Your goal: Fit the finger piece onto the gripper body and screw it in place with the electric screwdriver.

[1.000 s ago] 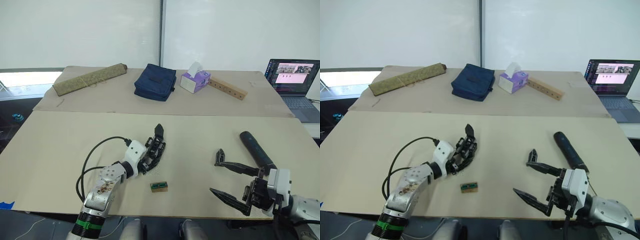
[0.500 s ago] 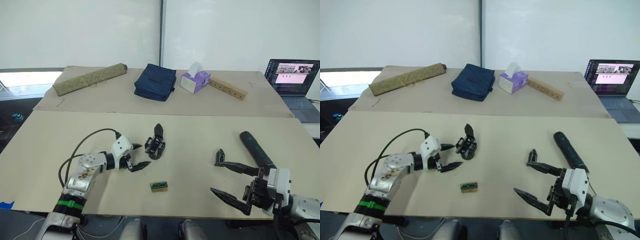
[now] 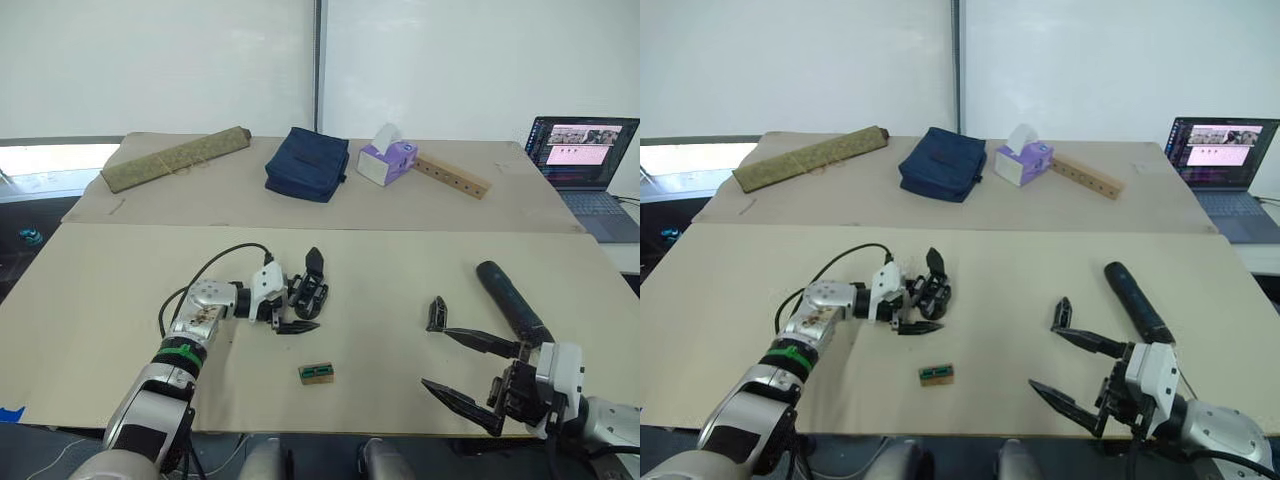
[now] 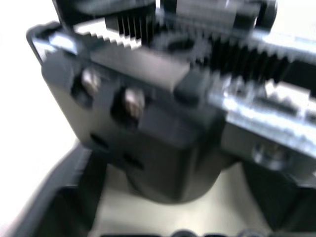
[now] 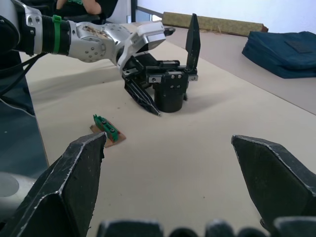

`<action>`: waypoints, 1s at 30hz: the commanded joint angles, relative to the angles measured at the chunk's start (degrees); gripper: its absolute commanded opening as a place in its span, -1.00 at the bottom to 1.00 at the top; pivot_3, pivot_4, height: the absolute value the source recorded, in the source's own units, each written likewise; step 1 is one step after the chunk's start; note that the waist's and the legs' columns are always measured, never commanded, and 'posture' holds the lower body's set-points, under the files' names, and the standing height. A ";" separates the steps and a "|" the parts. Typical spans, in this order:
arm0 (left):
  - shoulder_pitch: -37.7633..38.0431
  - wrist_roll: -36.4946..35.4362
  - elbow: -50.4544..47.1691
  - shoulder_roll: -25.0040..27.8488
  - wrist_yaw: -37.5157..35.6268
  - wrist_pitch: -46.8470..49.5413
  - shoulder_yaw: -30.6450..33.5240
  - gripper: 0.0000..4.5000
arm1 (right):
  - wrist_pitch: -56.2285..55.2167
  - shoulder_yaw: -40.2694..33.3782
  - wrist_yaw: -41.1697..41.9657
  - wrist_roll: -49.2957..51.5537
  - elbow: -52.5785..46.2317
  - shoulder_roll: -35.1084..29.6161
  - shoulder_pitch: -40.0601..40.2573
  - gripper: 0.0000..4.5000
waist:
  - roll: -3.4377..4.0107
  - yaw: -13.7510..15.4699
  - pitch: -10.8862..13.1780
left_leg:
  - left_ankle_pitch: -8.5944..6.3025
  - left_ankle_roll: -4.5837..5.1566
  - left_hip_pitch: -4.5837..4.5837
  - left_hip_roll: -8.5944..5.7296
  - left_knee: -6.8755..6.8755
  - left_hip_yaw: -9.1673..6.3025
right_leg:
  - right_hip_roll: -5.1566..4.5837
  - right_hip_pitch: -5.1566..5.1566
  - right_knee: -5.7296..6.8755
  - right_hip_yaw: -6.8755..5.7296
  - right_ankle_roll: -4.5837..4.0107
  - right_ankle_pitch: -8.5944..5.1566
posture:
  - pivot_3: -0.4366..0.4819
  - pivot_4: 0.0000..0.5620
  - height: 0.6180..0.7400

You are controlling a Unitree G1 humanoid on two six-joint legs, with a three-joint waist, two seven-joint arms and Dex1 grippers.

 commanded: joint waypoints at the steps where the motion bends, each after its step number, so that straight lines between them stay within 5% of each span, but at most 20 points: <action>1: -0.26 -0.60 1.36 0.47 -0.91 -1.54 1.71 0.03 | -2.04 -1.66 -0.32 -0.05 -2.35 0.50 0.64 1.00 | 0.00 -0.01 0.00 | 0.00 0.00 0.00 0.00 0.00 -0.01 | 0.00 0.00 0.00 0.00 0.00 0.00 | -0.05 -0.47 1.00; 6: 3.36 -0.56 -9.32 0.45 2.35 3.52 2.01 0.03 | -2.00 -1.36 -0.54 -0.38 -2.62 0.82 0.94 1.00 | 0.00 -0.34 0.00 | 0.00 0.00 0.00 0.04 -0.01 -0.13 | 0.01 -0.02 0.03 0.02 0.00 0.00 | -0.05 -0.47 1.00; 11: 9.98 -2.84 -30.62 -1.72 13.49 24.17 3.02 0.03 | -0.90 -1.27 -1.10 -0.14 -3.30 0.83 1.00 1.00 | 0.00 -0.07 0.01 | 0.00 0.00 -0.07 0.01 0.01 -0.34 | -0.06 -0.04 0.03 0.03 0.03 0.00 | -0.05 -0.47 1.00; 13: 13.33 -0.52 -36.06 -1.34 15.95 24.69 1.76 0.03 | -0.55 -0.93 -1.33 -0.39 -3.42 0.69 0.87 1.00 | 0.00 0.06 0.01 | 0.00 0.00 -0.07 0.02 0.04 -0.39 | -0.08 -0.03 0.05 0.03 0.08 -0.02 | -0.05 -0.47 1.00; 24: 16.44 1.70 -34.83 -0.62 18.95 22.61 -0.45 0.03 | -0.39 -0.19 -2.16 -0.94 -3.06 0.26 -0.16 1.00 | 0.01 0.23 0.00 | 0.00 -0.01 0.02 -0.01 0.01 -0.37 | -0.04 0.00 0.05 0.04 0.05 -0.03 | -0.05 -0.47 1.00; 28: 16.90 0.76 -35.23 0.39 18.30 22.12 0.39 0.86 | 0.02 -0.80 -2.70 -0.46 -3.23 0.19 -0.49 1.00 | 0.02 0.23 -0.01 | 0.00 0.00 0.05 -0.01 0.01 -0.37 | -0.04 0.03 0.05 0.04 0.05 -0.02 | -0.05 -0.47 1.00; 30: 17.57 -0.57 -35.74 1.46 17.39 21.66 1.57 1.00 | 0.33 -1.29 -3.15 0.00 -3.67 0.24 -0.32 1.00 | 0.02 0.15 -0.01 | 0.00 0.00 0.05 0.01 0.01 -0.37 | -0.02 0.02 0.06 0.04 0.05 -0.03 | -0.05 -0.47 1.00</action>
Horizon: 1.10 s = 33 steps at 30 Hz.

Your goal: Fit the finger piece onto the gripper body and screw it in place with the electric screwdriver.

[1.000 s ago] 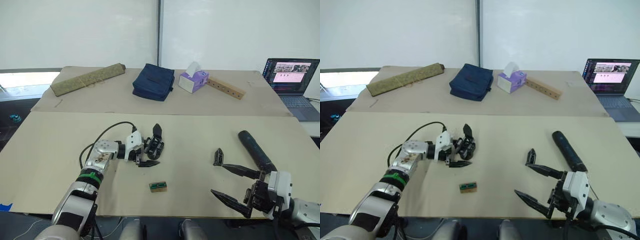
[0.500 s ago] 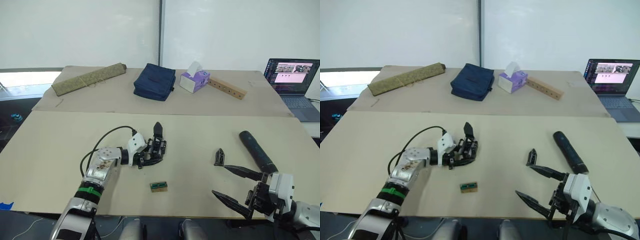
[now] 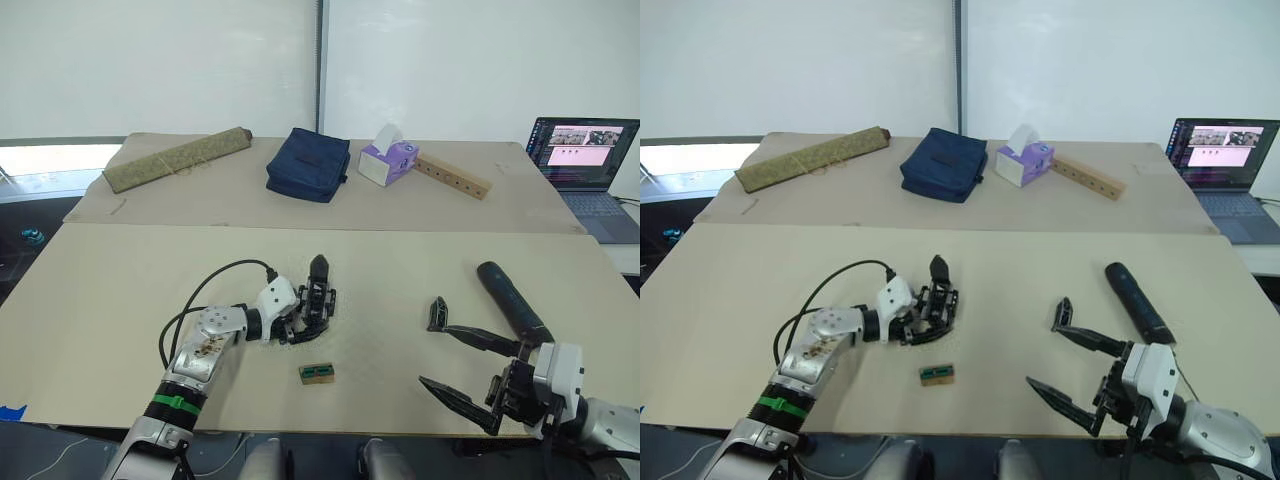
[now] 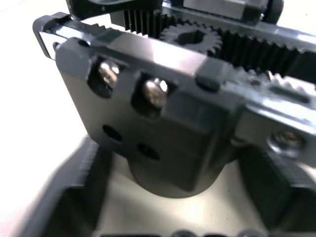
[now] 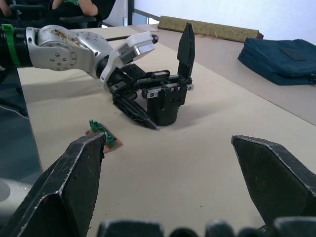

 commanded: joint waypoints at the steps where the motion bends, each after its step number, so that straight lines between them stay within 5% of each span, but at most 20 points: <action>1: 0.77 -2.51 -1.25 2.09 -1.93 -1.54 2.26 1.00 | 0.37 -2.27 -0.94 1.37 -2.07 -0.38 0.28 1.00 | 0.01 -0.08 0.00 | 0.00 0.00 0.00 0.00 0.00 0.00 | 0.00 -0.01 0.00 0.00 0.00 0.00 | -0.05 -0.47 1.00; 10: 4.07 -16.31 2.70 12.96 -18.96 -11.81 14.40 1.00 | 1.58 -11.18 -11.88 6.62 -5.29 7.70 9.00 1.00 | 0.01 0.18 -0.01 | 0.00 0.00 -0.01 0.14 -0.04 -0.07 | -0.02 -0.05 0.04 -0.11 -0.11 -0.06 | -0.05 -0.47 1.00; 13: 4.66 -22.76 -2.73 15.56 -25.25 -7.04 15.87 1.00 | 0.03 -12.15 -11.22 3.75 -4.91 8.83 11.90 1.00 | 0.09 0.12 -0.05 | 0.00 0.00 0.00 0.13 -0.03 0.03 | -0.16 -0.01 0.00 -0.02 -0.11 -0.06 | -0.05 -0.47 1.00; 17: 2.41 -28.69 -9.37 17.26 -25.10 0.20 17.55 1.00 | 2.47 -13.10 -16.78 -4.08 -5.51 9.70 15.67 1.00 | 0.06 0.18 -0.05 | -0.01 -0.01 -0.05 0.11 -0.03 0.02 | -0.18 -0.01 -0.05 -0.03 -0.03 -0.11 | -0.05 -0.47 1.00; 21: 1.30 -28.80 -12.40 17.36 -25.12 0.65 17.14 1.00 | 16.08 -12.64 -25.45 -4.04 -10.50 6.75 14.86 1.00 | 0.14 -0.49 -0.09 | 0.00 -0.01 0.00 0.11 -0.04 0.11 | -0.09 -0.02 -0.01 0.05 -0.05 -0.11 | -0.05 -0.47 1.00; 27: -1.21 -30.63 -15.75 14.75 -22.04 3.48 16.70 1.00 | 47.20 -14.44 -44.40 17.57 -15.52 -1.85 0.40 1.00 | 0.10 -1.15 -0.08 | 0.00 0.00 0.02 0.11 -0.04 0.04 | 0.00 0.02 0.04 0.05 -0.12 -0.13 | -0.05 -0.47 1.00; 33: -1.63 -28.46 -16.74 14.30 -19.28 3.96 15.60 1.00 | 68.01 -6.23 -71.89 46.15 -0.15 -10.68 -25.78 1.00 | 0.00 -1.35 0.01 | 0.00 0.01 -0.06 0.01 -0.06 0.00 | -0.02 0.00 -0.03 0.07 -0.11 -0.13 | -0.05 -0.47 1.00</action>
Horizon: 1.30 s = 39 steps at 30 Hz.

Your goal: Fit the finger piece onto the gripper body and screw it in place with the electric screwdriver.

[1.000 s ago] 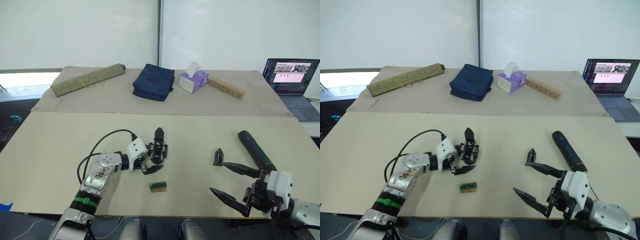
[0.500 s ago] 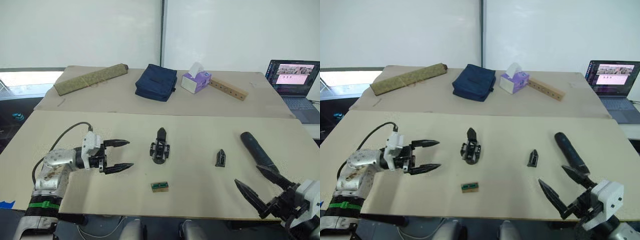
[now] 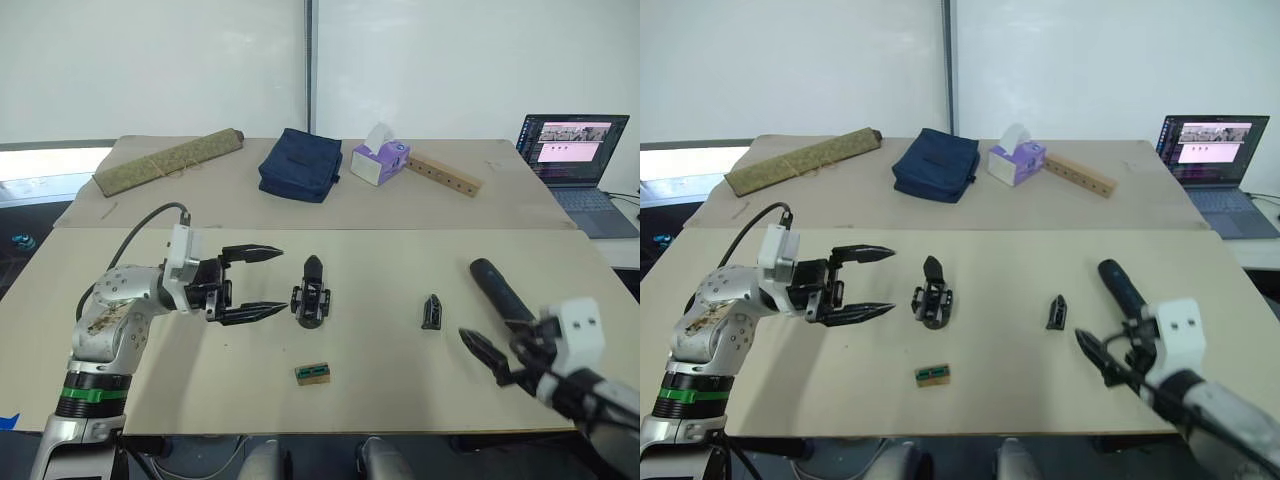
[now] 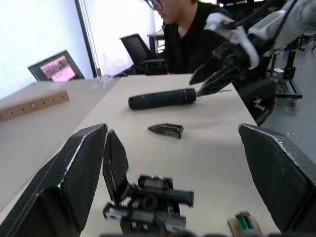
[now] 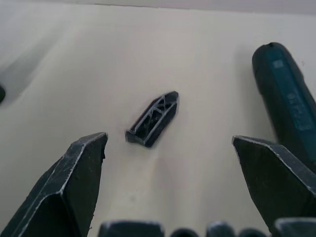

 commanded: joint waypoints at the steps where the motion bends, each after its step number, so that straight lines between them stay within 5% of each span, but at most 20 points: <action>1: -0.05 1.16 -1.75 0.46 1.65 0.12 -0.12 1.00 | 8.05 5.68 -14.18 12.36 8.41 -2.78 -9.93 1.00 | -0.02 0.07 0.02 | 0.00 0.00 -0.01 -0.01 -0.01 0.00 | 0.00 -0.04 -0.01 0.00 0.00 0.00 | -0.05 -0.47 1.00; 8: 2.23 0.84 -4.78 0.61 2.84 0.39 0.31 1.00 | 10.86 17.24 -30.05 20.20 22.75 -0.59 -24.25 1.00 | -0.03 0.19 0.03 | 0.01 0.02 -0.28 -0.02 0.00 -0.12 | 0.04 -0.14 -0.06 0.00 0.03 0.00 | -0.05 -0.47 1.00; 16: 6.60 -0.27 -9.54 1.20 5.09 1.14 1.98 1.00 | 10.26 21.74 -39.37 18.22 25.93 4.61 -25.45 1.00 | -0.07 0.12 0.00 | 0.02 0.04 -0.36 0.04 0.03 -0.20 | 0.02 -0.18 -0.05 0.00 0.07 0.02 | -0.05 -0.47 1.00; 27: 8.19 -1.83 -10.93 2.21 5.27 1.81 2.82 1.00 | 12.13 23.46 -38.91 17.42 24.23 6.00 -23.25 -0.50 | -0.13 -0.12 -0.04 | 0.02 0.04 -0.27 0.08 0.00 -0.21 | 0.17 -0.14 -0.05 -0.01 0.04 0.01 | -0.05 -0.47 1.00; 33: 7.79 -3.35 -11.15 2.10 5.93 3.94 2.78 1.00 | 9.35 21.92 -33.84 12.54 21.58 5.85 -23.43 -0.50 | -0.14 -0.14 -0.04 | 0.02 0.04 -0.25 0.11 -0.01 -0.24 | 0.23 -0.13 -0.06 0.00 0.02 0.00 | -0.05 -0.47 1.00; 39: 3.54 -11.74 -13.44 -1.57 20.65 15.83 5.54 1.00 | -11.60 27.01 -6.55 -13.70 5.47 -0.87 -28.47 -0.50 | 0.22 -0.10 0.18 | 0.03 0.04 -0.38 0.09 0.02 -0.26 | 0.19 -0.31 -0.03 0.01 0.07 0.01 | -0.05 -0.47 1.00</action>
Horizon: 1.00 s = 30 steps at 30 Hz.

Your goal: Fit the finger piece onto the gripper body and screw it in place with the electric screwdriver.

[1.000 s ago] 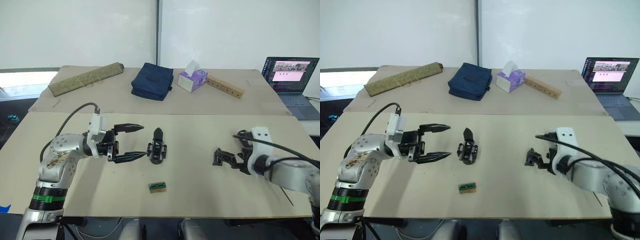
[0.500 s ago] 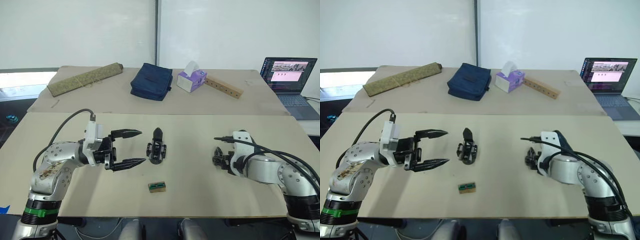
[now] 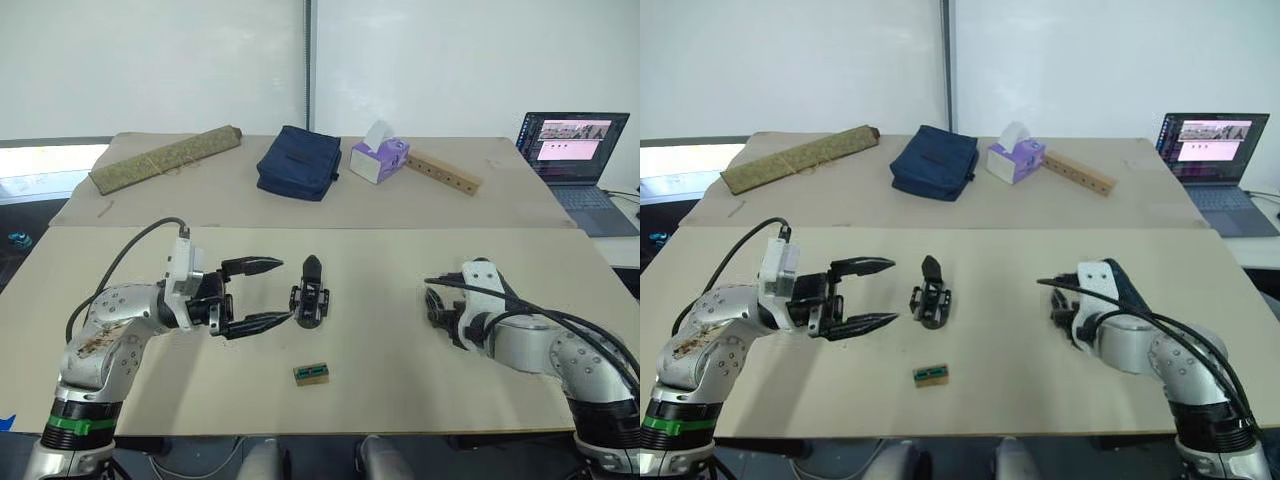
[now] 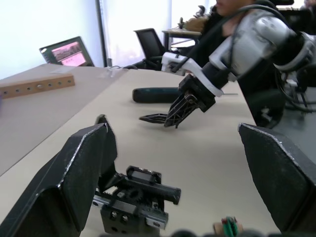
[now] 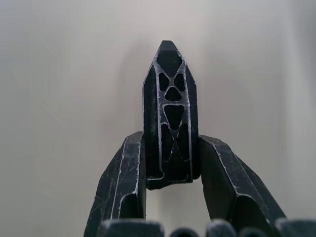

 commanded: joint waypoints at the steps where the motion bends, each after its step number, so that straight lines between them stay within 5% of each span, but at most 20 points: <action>1: -3.34 -5.87 -3.25 -2.71 10.74 6.90 2.76 1.00 | -14.17 1.90 12.65 -15.43 -8.68 -3.01 -2.99 -0.50 | 0.00 0.12 0.00 | 0.00 0.00 -0.03 -0.02 0.00 -0.03 | 0.03 0.00 -0.01 -0.03 0.01 0.00 | -0.05 -0.47 1.00; 7: -9.46 -13.12 -4.33 -13.49 30.53 15.70 3.06 1.00 | -33.39 13.53 24.84 -38.97 -7.33 1.84 -9.78 -0.50 | -0.09 0.24 0.00 | 0.00 -0.01 -0.05 -0.12 0.05 -0.08 | -0.06 0.04 -0.02 -0.07 0.07 0.01 | -0.05 -0.47 1.00; 13: -14.83 -19.32 -1.53 -24.92 43.55 16.73 4.94 1.00 | -41.34 20.14 30.99 -52.17 -1.36 9.18 -13.66 -0.50 | -0.10 0.42 0.00 | 0.02 -0.04 -0.05 -0.19 0.08 -0.12 | -0.13 0.04 0.02 -0.10 0.07 0.04 | -0.05 -0.47 1.00; 24: -14.95 -23.00 -0.54 -28.76 49.55 18.02 5.78 1.00 | -45.46 18.89 37.83 -61.76 1.43 15.33 -13.72 -0.50 | -0.10 0.28 0.00 | 0.07 -0.14 -0.02 -0.24 0.05 -0.16 | -0.13 0.04 0.05 -0.12 0.05 0.06 | -0.05 -0.47 1.00; 27: -15.17 -23.53 -0.59 -28.96 49.48 17.99 5.15 0.65 | -46.01 18.45 38.84 -63.20 1.77 16.52 -13.52 -0.50 | -0.10 0.28 0.00 | 0.08 -0.15 -0.02 -0.25 0.05 -0.16 | -0.14 0.04 0.05 -0.12 0.05 0.05 | -0.05 -0.47 1.00; 30: -15.54 -24.03 -0.67 -29.42 50.17 17.39 5.14 0.03 | -45.83 17.96 39.25 -64.51 1.72 18.03 -13.00 -0.50 | -0.10 0.28 0.00 | 0.09 -0.16 -0.02 -0.27 0.04 -0.17 | -0.15 0.04 0.05 -0.12 0.05 0.06 | -0.05 -0.47 1.00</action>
